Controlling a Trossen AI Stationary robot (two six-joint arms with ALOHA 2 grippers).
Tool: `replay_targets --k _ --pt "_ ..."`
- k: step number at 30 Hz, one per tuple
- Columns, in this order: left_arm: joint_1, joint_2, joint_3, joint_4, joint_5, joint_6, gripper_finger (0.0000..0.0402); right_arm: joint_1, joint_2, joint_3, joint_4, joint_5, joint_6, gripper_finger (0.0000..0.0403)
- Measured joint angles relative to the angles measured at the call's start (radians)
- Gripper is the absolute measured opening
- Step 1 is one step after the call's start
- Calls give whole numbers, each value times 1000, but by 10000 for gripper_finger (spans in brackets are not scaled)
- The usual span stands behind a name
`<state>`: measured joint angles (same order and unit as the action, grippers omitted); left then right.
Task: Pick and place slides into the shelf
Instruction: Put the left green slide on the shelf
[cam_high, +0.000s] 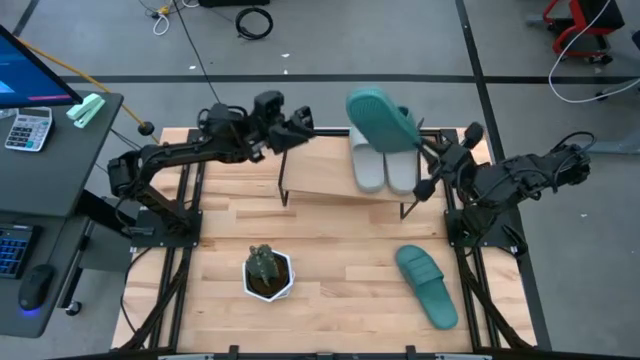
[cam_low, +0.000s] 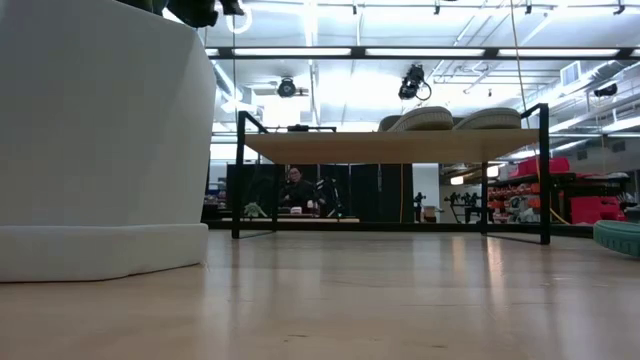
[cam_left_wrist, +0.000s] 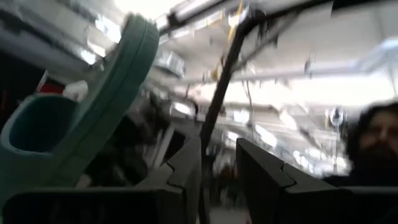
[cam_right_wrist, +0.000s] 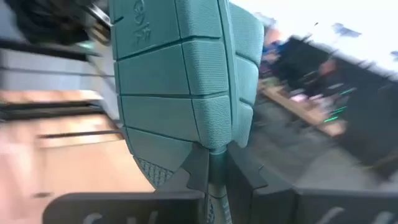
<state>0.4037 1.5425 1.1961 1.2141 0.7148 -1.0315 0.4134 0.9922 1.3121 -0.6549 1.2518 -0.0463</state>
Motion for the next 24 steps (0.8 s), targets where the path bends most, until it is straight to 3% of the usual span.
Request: replay_targets --k 4,9,12,15,20,24 --pt "4 0 0 16 -97 15 107 -21 41 54 -1 58 -128 30" --pt "-18 0 0 7 -162 336 108 -86 90 96 -2 46 -127 30" --pt "-42 0 0 7 -197 567 108 -137 114 121 -3 -14 -63 29" --pt "-51 0 0 -41 -212 704 108 -182 130 138 0 -104 -18 27" --pt "-45 0 0 -150 -268 790 114 -216 158 140 -3 -206 26 27" --pt "-31 0 0 -192 -301 841 147 -216 176 140 -2 -223 32 27"
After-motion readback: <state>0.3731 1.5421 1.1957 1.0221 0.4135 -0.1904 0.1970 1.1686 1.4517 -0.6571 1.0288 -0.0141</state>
